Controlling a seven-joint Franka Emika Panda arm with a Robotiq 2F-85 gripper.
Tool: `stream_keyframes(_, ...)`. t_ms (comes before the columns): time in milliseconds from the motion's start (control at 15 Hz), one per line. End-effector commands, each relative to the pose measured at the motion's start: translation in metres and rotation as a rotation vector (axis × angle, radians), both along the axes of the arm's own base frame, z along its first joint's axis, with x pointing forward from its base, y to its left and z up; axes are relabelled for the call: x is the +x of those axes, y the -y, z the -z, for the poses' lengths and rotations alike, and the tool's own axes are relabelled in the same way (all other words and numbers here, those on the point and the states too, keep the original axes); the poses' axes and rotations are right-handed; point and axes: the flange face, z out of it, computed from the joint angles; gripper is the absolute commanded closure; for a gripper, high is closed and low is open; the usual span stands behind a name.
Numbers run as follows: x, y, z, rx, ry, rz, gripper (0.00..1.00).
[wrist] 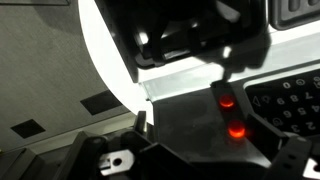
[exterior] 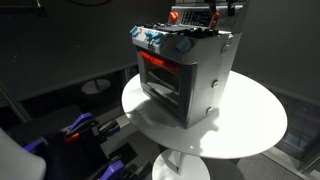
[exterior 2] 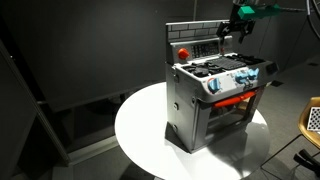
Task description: Push the top right button on the cooker
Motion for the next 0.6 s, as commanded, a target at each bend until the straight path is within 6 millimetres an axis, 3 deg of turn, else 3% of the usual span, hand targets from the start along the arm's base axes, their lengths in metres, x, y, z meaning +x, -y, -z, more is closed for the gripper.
stream_keyframes(0, 0.005, 0.003, -0.005, -0.003, -0.002, 0.024, 0.0)
stream_keyframes(533, -0.017, -0.005, -0.028, -0.001, -0.013, -0.018, 0.0)
